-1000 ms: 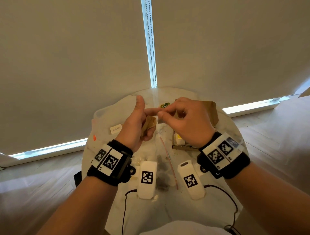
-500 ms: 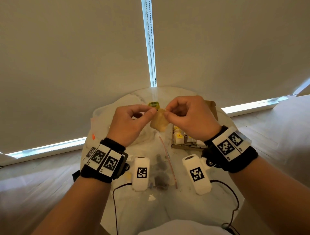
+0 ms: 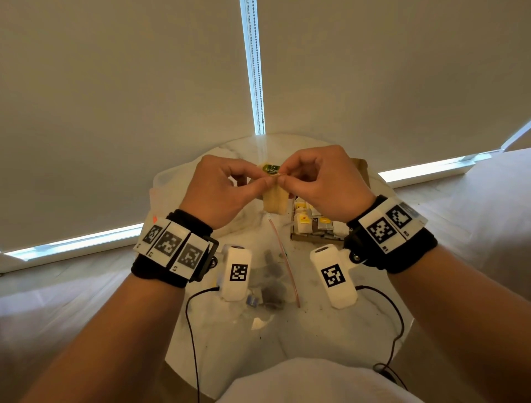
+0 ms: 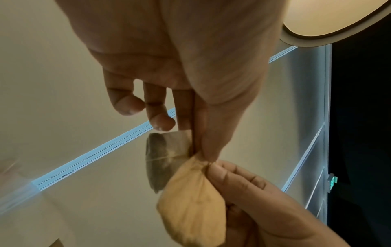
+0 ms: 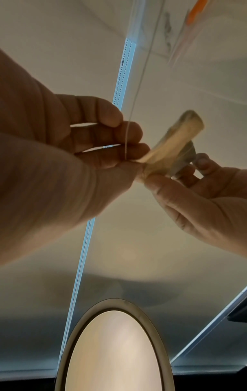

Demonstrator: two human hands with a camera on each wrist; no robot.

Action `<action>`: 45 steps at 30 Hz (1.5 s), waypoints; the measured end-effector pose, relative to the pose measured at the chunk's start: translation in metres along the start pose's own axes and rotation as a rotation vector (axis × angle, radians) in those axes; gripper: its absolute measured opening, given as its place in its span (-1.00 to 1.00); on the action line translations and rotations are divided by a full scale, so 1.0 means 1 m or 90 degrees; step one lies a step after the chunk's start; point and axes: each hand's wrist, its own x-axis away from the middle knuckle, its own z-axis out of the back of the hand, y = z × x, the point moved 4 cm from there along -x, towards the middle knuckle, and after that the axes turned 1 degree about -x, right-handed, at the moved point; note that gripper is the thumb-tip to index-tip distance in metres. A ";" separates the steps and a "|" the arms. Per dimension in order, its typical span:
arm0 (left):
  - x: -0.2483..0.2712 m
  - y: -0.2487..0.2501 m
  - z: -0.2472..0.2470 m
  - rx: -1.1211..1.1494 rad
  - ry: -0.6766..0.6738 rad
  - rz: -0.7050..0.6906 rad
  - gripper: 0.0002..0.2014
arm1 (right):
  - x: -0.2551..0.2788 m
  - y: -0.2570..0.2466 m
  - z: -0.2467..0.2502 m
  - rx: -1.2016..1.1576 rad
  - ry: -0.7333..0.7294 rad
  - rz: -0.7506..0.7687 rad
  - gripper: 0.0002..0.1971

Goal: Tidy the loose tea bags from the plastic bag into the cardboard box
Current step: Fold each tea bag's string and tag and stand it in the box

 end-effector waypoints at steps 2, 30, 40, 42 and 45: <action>0.000 -0.002 0.001 0.003 0.021 0.009 -0.97 | 0.000 0.002 -0.001 0.000 0.001 -0.010 -0.91; -0.013 0.010 -0.001 0.044 0.037 0.062 -0.93 | 0.046 0.080 -0.050 -0.165 -0.063 -0.106 -0.89; -0.014 0.010 -0.004 0.055 0.034 0.060 -0.88 | 0.056 0.091 -0.055 -0.164 -0.136 -0.209 -0.65; -0.014 0.011 -0.004 0.058 0.034 0.058 -0.86 | 0.057 0.095 -0.055 -0.139 -0.117 -0.216 -0.68; -0.014 0.012 -0.004 0.055 0.031 0.050 -0.85 | 0.056 0.101 -0.052 -0.128 -0.068 -0.250 -0.79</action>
